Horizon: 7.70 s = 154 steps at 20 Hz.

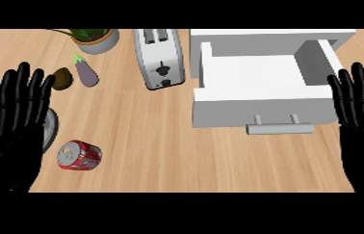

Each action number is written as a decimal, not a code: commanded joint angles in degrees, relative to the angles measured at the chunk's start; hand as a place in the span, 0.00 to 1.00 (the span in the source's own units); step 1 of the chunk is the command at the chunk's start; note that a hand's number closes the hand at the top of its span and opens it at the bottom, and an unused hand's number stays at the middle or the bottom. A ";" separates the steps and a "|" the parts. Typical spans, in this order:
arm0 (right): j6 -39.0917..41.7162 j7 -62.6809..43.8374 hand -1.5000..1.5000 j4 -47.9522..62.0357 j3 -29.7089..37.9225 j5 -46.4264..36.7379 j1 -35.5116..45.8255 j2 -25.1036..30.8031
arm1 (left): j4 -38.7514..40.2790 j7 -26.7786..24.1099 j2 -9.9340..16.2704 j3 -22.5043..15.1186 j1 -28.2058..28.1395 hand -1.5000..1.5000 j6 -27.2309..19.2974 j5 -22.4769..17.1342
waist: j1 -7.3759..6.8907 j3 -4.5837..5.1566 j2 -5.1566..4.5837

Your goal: Pick up the can, place it into the drawer and close the drawer

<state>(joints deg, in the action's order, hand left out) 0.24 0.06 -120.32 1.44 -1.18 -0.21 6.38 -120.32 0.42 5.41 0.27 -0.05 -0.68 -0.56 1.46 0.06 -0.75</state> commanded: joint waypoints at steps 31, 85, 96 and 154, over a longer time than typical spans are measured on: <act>2.66 -3.15 0.00 2.62 3.13 1.84 -13.34 -1.66 | 27.11 -1.65 36.96 9.45 -3.08 0.00 68.34 -43.12 | -1.21 -0.04 0.73; 7.28 -2.24 0.00 3.14 7.08 4.42 -11.92 -1.84 | 69.90 -49.46 26.98 -4.63 12.32 0.00 53.39 10.73 | 0.41 0.22 0.26; 7.62 -3.38 0.00 1.81 7.80 5.63 -11.66 -1.62 | 80.90 -57.01 25.97 -12.02 17.56 0.00 47.09 12.89 | 0.09 0.16 0.26; 8.13 -4.35 0.00 -3.57 10.07 5.86 -16.79 -4.60 | 55.10 -13.62 3.87 -5.12 24.62 1.00 -9.80 -14.16 | -1.83 -0.13 1.00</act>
<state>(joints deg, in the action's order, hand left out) 9.14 -4.48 -125.32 13.10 7.00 -18.50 2.70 -57.65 -20.29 11.55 -2.81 21.51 -4.17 -16.50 -0.48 -0.08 0.33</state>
